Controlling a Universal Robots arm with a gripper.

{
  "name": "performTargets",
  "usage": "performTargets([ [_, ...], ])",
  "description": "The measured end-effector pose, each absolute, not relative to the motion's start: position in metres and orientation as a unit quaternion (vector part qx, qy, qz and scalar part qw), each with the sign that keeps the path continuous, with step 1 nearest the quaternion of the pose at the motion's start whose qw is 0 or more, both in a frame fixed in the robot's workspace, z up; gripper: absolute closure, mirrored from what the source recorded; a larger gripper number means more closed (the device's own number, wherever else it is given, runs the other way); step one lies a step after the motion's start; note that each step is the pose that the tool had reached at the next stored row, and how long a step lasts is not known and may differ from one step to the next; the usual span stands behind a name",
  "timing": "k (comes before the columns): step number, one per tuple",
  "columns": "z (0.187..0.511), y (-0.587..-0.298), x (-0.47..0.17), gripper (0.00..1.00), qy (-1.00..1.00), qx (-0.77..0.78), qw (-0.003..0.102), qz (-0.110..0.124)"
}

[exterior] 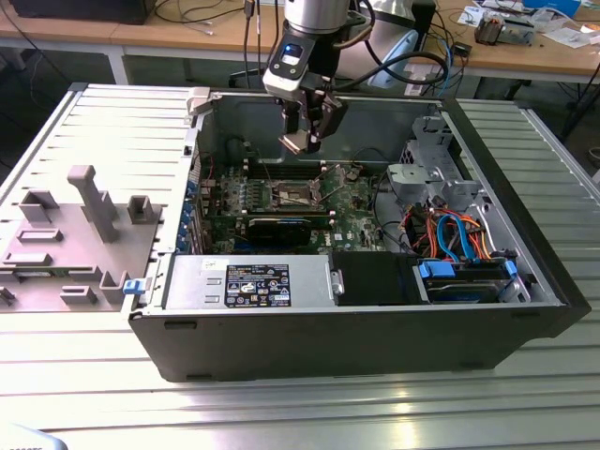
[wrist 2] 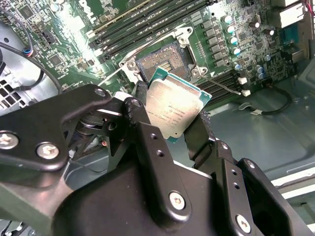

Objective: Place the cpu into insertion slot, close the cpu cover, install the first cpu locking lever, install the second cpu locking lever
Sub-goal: 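Place the cpu into insertion slot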

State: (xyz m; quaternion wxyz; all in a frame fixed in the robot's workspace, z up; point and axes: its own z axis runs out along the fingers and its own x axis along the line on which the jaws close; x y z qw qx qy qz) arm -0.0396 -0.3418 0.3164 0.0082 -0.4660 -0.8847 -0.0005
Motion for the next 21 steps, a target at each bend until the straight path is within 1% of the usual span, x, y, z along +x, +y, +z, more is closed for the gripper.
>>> performTargets([
  [21,0.3161,-0.3417,-0.0396,0.45,-0.877,-0.480,0.008,-0.001],
])
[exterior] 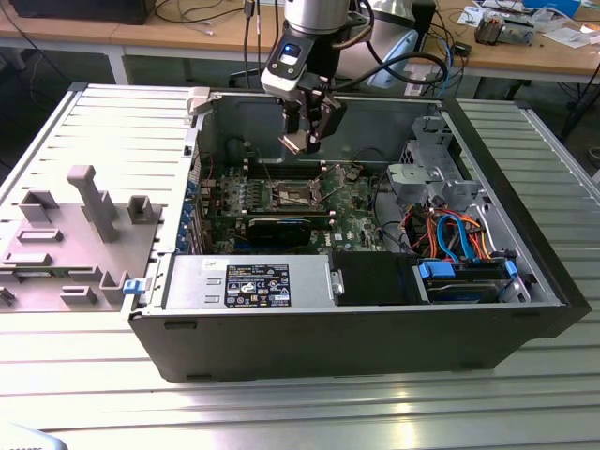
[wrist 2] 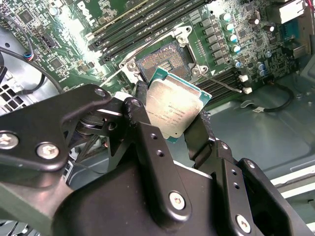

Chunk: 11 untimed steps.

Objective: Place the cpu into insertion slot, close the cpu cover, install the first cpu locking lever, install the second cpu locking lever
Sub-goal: 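Place the cpu into insertion slot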

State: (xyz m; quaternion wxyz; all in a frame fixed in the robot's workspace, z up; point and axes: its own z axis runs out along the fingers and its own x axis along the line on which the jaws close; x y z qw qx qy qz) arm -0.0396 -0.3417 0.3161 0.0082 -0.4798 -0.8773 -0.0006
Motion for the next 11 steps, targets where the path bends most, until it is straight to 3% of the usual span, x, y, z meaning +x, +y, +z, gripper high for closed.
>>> performTargets([
  [11,0.3158,-0.3418,-0.0396,0.45,-0.874,-0.486,0.008,-0.001],
])
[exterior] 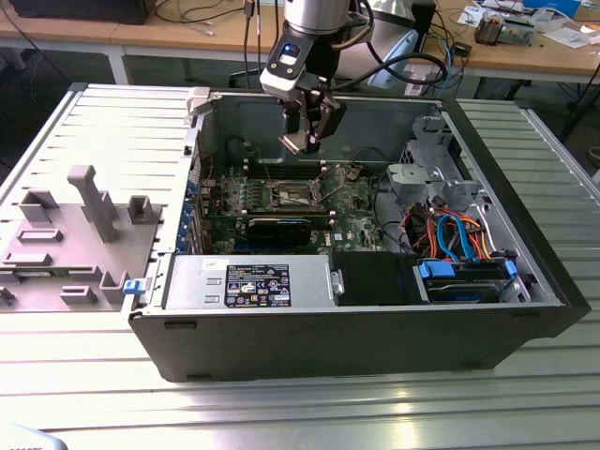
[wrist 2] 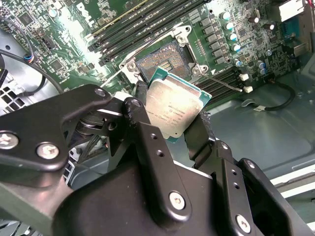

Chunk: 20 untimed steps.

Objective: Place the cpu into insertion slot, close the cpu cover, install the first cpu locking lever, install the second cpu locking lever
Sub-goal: 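Place the cpu into insertion slot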

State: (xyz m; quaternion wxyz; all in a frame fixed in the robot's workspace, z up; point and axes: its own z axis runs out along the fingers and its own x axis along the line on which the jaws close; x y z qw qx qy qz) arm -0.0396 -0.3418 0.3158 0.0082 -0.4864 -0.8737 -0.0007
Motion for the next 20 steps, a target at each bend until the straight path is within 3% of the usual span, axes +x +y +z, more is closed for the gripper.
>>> performTargets([
  [20,0.3152,-0.3418,-0.0396,0.45,-0.867,-0.497,0.008,-0.001],
])
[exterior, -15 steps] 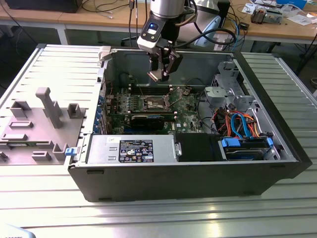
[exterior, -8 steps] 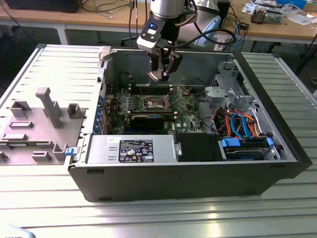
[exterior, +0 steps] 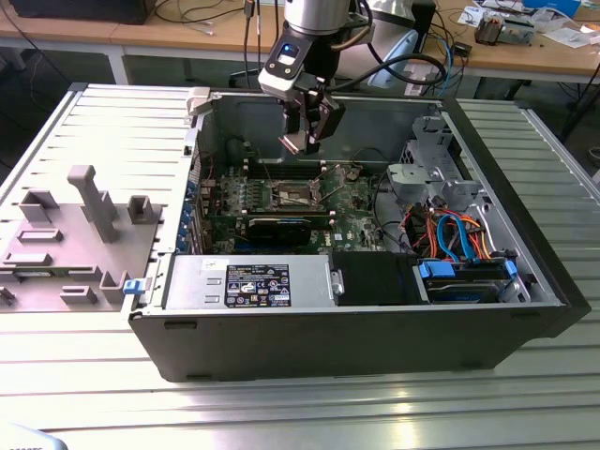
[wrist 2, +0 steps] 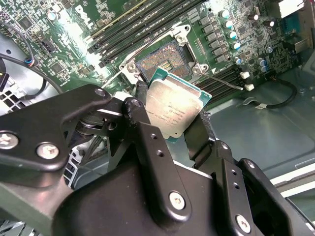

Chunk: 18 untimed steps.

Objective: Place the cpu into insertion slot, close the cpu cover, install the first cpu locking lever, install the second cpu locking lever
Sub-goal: 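Place the cpu into insertion slot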

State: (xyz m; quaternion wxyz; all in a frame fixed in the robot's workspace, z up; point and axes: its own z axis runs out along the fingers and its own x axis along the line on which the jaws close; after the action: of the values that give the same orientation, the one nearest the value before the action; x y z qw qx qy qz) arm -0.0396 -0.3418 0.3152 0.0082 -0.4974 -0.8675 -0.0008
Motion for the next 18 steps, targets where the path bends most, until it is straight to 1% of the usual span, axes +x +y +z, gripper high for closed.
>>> performTargets([
  [18,0.3149,-0.3418,-0.0396,0.45,-0.862,-0.506,0.008,-0.001],
])
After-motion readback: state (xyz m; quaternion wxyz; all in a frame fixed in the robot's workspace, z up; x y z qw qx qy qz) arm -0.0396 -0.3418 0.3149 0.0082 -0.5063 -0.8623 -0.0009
